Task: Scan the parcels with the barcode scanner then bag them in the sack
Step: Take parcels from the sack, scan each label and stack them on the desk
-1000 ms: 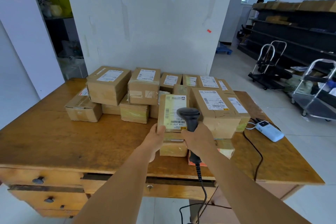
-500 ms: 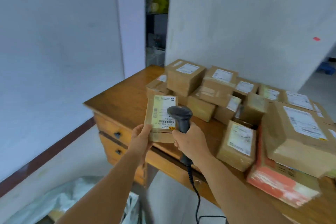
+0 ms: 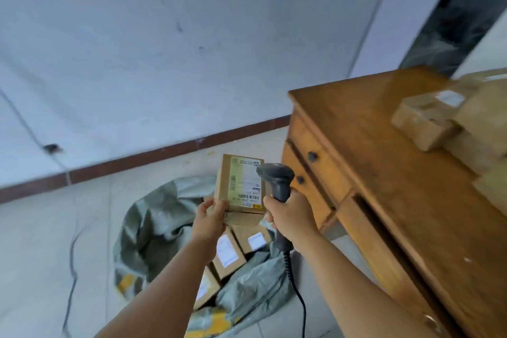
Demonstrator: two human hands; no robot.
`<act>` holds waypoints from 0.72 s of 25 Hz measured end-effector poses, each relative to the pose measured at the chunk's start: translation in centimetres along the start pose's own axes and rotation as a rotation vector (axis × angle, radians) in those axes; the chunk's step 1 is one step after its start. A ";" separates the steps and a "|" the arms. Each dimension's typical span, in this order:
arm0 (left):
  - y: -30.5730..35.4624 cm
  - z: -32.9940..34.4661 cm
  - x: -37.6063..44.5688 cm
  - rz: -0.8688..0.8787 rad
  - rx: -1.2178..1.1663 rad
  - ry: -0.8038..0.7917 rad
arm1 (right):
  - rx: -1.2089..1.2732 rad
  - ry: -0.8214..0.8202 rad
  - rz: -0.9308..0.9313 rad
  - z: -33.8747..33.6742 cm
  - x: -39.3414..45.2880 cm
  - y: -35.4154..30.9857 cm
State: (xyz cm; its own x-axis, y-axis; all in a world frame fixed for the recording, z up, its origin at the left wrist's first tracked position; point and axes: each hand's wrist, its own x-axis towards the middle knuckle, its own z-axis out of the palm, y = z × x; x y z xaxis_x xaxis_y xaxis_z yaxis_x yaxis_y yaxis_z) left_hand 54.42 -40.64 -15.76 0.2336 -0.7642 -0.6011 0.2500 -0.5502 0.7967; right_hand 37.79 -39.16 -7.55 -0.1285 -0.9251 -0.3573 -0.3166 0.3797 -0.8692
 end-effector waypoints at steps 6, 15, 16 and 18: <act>-8.7 -10.6 6.2 -0.177 0.035 0.402 | -0.025 -0.206 0.031 10.4 3.2 4.9; -21.8 -18.0 23.5 -0.288 0.109 0.582 | -0.101 -0.341 0.143 25.7 13.2 18.7; -22.8 -18.1 25.8 -0.274 0.104 0.570 | -0.104 -0.332 0.152 26.7 14.5 20.1; -24.8 -18.1 30.2 -0.257 0.096 0.551 | -0.120 -0.311 0.156 28.3 16.7 23.2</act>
State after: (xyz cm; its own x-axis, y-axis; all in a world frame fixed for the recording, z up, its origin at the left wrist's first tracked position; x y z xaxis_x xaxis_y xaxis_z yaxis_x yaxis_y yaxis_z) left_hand 72.33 -43.99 -54.78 0.6347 -0.3312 -0.6982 0.2833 -0.7409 0.6089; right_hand 54.94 -45.74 -43.31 0.1019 -0.8042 -0.5855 -0.4257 0.4967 -0.7563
